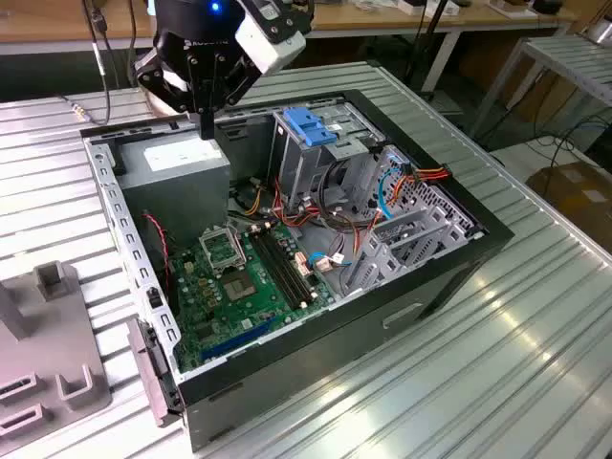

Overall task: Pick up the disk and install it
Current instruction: 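Reach for the disk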

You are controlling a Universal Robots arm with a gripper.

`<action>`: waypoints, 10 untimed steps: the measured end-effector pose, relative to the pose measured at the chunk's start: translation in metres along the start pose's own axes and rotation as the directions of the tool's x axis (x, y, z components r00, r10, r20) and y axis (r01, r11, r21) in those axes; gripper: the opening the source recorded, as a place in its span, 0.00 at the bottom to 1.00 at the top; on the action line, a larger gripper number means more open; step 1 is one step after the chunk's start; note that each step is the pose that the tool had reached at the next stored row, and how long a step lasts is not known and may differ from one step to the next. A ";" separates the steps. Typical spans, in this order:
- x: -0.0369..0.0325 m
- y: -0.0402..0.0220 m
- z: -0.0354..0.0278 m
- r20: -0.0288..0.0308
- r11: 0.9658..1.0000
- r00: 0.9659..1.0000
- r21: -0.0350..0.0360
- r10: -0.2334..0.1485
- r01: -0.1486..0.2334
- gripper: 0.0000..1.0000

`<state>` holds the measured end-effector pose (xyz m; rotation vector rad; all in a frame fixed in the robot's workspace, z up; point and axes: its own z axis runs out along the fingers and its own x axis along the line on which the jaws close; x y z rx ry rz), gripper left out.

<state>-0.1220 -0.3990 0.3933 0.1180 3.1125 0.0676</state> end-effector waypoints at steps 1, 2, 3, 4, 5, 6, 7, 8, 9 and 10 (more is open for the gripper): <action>0.0006 0.0000 0.0000 0.000 1.000 1.000 0.000 0.000 0.000 0.10; 0.0017 -0.0001 0.0000 0.000 1.000 1.000 0.000 0.000 0.000 0.10; 0.0039 -0.0003 -0.0002 0.000 1.000 1.000 0.000 0.000 0.000 0.10; 0.0060 -0.0005 -0.0002 0.000 1.000 1.000 0.000 0.000 0.000 0.10; 0.0084 -0.0006 -0.0003 0.000 1.000 1.000 0.000 0.000 0.000 0.10; 0.0099 -0.0007 -0.0002 0.000 1.000 1.000 0.000 0.000 0.000 0.10; 0.0111 -0.0008 -0.0003 0.000 1.000 1.000 0.000 0.000 0.000 0.10; 0.0124 -0.0009 -0.0003 0.000 1.000 1.000 0.000 0.000 0.000 0.10; 0.0133 -0.0010 -0.0004 0.000 1.000 1.000 0.000 0.000 0.000 0.10; 0.0145 -0.0011 -0.0004 0.000 1.000 1.000 0.000 0.000 0.000 0.10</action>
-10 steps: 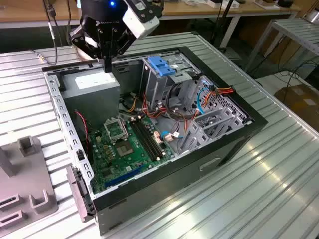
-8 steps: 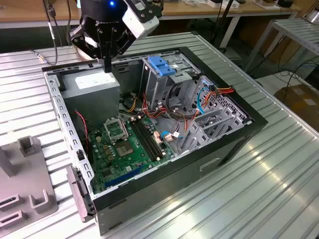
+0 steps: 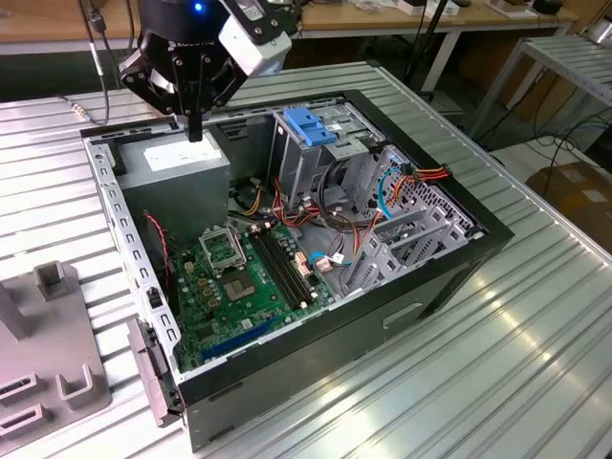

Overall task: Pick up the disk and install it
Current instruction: 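Reach for the disk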

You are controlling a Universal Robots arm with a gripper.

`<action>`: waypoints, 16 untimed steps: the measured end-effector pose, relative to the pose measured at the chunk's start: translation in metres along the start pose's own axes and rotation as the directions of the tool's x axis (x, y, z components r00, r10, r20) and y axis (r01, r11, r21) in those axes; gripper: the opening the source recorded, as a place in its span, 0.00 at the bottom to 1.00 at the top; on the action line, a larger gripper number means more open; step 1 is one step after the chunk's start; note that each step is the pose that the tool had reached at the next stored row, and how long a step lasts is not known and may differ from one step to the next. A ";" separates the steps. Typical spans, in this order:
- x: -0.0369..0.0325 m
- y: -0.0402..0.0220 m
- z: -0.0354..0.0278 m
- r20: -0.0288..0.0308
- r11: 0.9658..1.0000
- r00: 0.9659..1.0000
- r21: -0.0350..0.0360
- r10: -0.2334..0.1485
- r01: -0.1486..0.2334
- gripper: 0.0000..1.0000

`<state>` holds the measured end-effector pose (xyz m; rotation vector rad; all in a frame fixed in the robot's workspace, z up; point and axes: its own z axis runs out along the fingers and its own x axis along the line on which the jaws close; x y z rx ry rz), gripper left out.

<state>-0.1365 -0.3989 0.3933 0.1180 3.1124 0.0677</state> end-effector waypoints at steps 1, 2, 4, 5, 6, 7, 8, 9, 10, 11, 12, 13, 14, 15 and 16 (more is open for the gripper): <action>0.0009 -0.0001 0.0000 0.000 1.000 1.000 0.000 0.000 0.000 0.10; 0.0019 -0.0001 -0.0001 0.000 1.000 1.000 0.000 0.000 0.000 0.10; 0.0040 -0.0003 -0.0002 0.000 1.000 1.000 0.000 0.000 0.000 0.10; 0.0048 -0.0004 -0.0002 0.000 1.000 1.000 0.000 0.000 0.000 0.10; 0.0055 -0.0004 -0.0002 0.000 1.000 1.000 0.000 0.000 0.000 0.10; 0.0063 -0.0005 -0.0002 0.000 1.000 1.000 0.000 0.000 0.000 0.10; 0.0071 -0.0005 -0.0002 0.000 1.000 1.000 0.000 0.000 0.000 0.10; 0.0079 -0.0006 -0.0003 0.000 1.000 1.000 0.000 0.000 0.000 0.10; 0.0092 -0.0007 -0.0003 0.000 1.000 1.000 0.000 0.000 0.000 0.10; 0.0099 -0.0007 -0.0002 0.000 1.000 1.000 0.000 0.000 0.000 0.10; 0.0109 -0.0008 -0.0003 0.000 1.000 1.000 0.000 0.000 0.000 0.10; 0.0118 -0.0009 -0.0003 0.000 1.000 1.000 0.000 0.000 0.000 0.10; 0.0138 -0.0010 -0.0004 0.000 1.000 1.000 0.000 0.000 0.000 0.10; 0.0151 -0.0011 -0.0004 0.000 1.000 1.000 0.000 0.000 0.000 0.10; 0.0163 -0.0012 -0.0004 0.000 1.000 1.000 0.000 0.000 0.000 0.10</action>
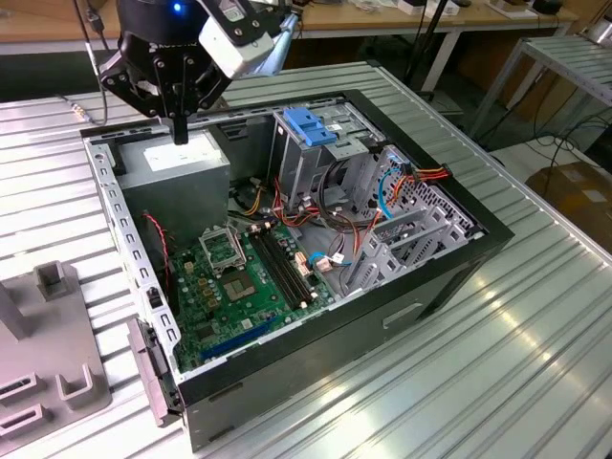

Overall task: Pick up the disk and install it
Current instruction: 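Reach for the disk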

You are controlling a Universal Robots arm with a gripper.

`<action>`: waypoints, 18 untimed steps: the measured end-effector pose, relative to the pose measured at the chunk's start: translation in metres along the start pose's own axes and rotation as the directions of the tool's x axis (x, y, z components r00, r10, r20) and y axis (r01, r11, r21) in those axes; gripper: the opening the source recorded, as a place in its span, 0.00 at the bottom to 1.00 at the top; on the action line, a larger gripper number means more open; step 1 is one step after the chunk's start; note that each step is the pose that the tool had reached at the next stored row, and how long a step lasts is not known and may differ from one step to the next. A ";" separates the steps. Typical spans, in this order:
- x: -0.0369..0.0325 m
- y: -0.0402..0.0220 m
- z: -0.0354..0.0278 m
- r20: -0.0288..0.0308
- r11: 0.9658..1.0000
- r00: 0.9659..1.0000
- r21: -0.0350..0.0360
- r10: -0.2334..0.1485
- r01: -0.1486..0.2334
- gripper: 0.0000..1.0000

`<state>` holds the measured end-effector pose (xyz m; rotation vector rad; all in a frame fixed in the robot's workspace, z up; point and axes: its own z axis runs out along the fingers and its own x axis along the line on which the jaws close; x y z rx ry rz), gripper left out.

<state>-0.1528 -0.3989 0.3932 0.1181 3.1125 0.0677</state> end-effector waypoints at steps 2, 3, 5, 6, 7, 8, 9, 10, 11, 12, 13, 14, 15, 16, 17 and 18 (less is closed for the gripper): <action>0.0044 -0.0003 -0.0001 0.000 1.000 1.000 0.000 0.000 0.000 0.10; 0.0060 -0.0005 -0.0001 0.000 1.000 1.000 0.000 0.000 0.000 0.10; 0.0084 -0.0006 -0.0001 0.000 1.000 1.000 0.000 0.000 0.000 0.10; 0.0098 -0.0008 -0.0001 0.000 1.000 1.000 0.000 0.000 0.000 0.10; 0.0115 -0.0009 -0.0002 0.000 1.000 1.000 0.000 0.000 0.000 0.10; 0.0127 -0.0010 -0.0002 0.000 1.000 1.000 0.000 0.000 0.000 0.10; 0.0139 -0.0011 -0.0002 0.000 1.000 1.000 0.000 0.000 0.000 0.10; 0.0159 -0.0012 -0.0002 0.000 1.000 1.000 0.000 0.000 0.000 0.10; 0.0177 -0.0014 -0.0002 0.000 1.000 1.000 0.000 0.000 0.000 0.10; 0.0187 -0.0014 -0.0002 0.000 1.000 1.000 0.000 0.000 0.000 0.10; 0.0201 -0.0015 -0.0002 0.000 1.000 1.000 0.000 0.000 0.000 0.10; 0.0221 -0.0017 -0.0002 0.000 1.000 1.000 0.000 0.000 0.000 0.10; 0.0230 -0.0017 -0.0002 0.000 1.000 1.000 0.000 0.000 0.000 0.10; 0.0243 -0.0018 -0.0002 0.000 1.000 1.000 0.000 0.000 0.000 0.10; 0.0254 -0.0019 -0.0002 0.000 1.000 1.000 0.000 0.000 0.000 0.10; 0.0267 -0.0020 -0.0002 0.000 1.000 1.000 0.000 0.000 0.000 0.10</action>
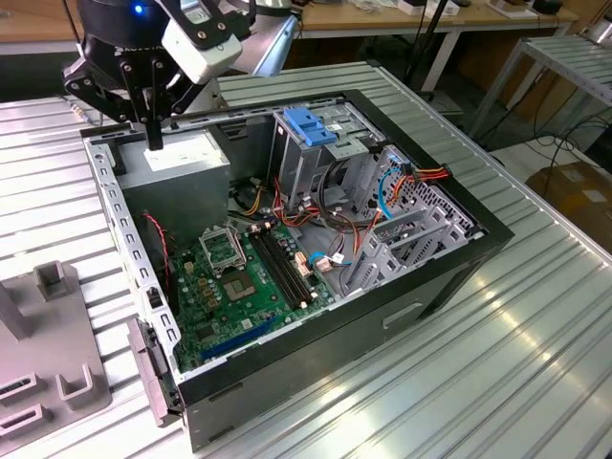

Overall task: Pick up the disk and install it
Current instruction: 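Reach for the disk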

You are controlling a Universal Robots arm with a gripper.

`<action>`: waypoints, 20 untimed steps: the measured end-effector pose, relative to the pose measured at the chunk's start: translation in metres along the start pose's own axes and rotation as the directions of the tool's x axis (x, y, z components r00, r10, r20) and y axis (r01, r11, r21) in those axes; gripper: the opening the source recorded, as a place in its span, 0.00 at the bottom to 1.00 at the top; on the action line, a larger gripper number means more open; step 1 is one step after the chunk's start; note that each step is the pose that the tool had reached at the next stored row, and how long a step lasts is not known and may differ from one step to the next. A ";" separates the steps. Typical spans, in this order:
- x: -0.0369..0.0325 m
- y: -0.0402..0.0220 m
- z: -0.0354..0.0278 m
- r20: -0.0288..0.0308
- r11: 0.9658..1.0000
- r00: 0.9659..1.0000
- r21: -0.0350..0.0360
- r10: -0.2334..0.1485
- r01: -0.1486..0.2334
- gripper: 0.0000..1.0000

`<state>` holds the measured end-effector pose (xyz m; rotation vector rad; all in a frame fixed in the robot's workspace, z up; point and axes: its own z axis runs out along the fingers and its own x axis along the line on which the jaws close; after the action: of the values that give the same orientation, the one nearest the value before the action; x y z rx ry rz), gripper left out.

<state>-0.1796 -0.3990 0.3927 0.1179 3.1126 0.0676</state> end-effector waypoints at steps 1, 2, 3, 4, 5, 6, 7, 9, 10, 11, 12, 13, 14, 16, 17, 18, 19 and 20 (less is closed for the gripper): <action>0.0021 -0.0001 0.0000 0.000 1.000 1.000 0.000 0.000 0.000 0.10; 0.0041 -0.0003 0.0000 0.000 1.000 1.000 0.000 0.000 0.000 0.10; 0.0052 -0.0004 0.0000 0.000 1.000 1.000 0.000 0.000 0.000 0.10; 0.0067 -0.0005 0.0000 0.000 1.000 1.000 0.000 0.000 0.000 0.10; 0.0083 -0.0006 0.0000 0.000 1.000 1.000 0.000 0.000 0.000 0.10; 0.0096 -0.0007 0.0000 0.000 1.000 1.000 0.000 0.000 0.000 0.10; 0.0106 -0.0008 0.0000 0.000 1.000 1.000 0.000 0.000 0.000 0.10; 0.0125 -0.0009 0.0000 -0.001 1.000 1.000 0.000 0.000 0.000 0.10; 0.0135 -0.0010 0.0000 -0.001 1.000 1.000 0.000 0.000 0.000 0.10; 0.0144 -0.0011 0.0000 -0.001 1.000 1.000 0.000 0.000 0.000 0.10; 0.0156 -0.0012 0.0000 -0.001 1.000 1.000 0.000 0.000 0.000 0.10; 0.0167 -0.0013 0.0000 -0.001 1.000 1.000 0.000 0.000 0.000 0.10; 0.0177 -0.0013 0.0000 -0.001 1.000 1.000 0.000 0.000 0.000 0.10; 0.0203 -0.0016 0.0000 -0.001 1.000 1.000 0.000 0.000 0.000 0.10; 0.0212 -0.0016 0.0000 -0.001 1.000 1.000 0.000 0.000 0.000 0.10; 0.0222 -0.0017 0.0000 -0.001 1.000 1.000 0.000 0.000 0.000 0.10; 0.0231 -0.0017 0.0000 -0.001 1.000 1.000 0.000 0.000 0.000 0.10; 0.0242 -0.0018 0.0000 -0.001 1.000 1.000 0.000 0.000 0.000 0.10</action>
<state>-0.2039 -0.3989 0.3921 0.1182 3.1136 0.0674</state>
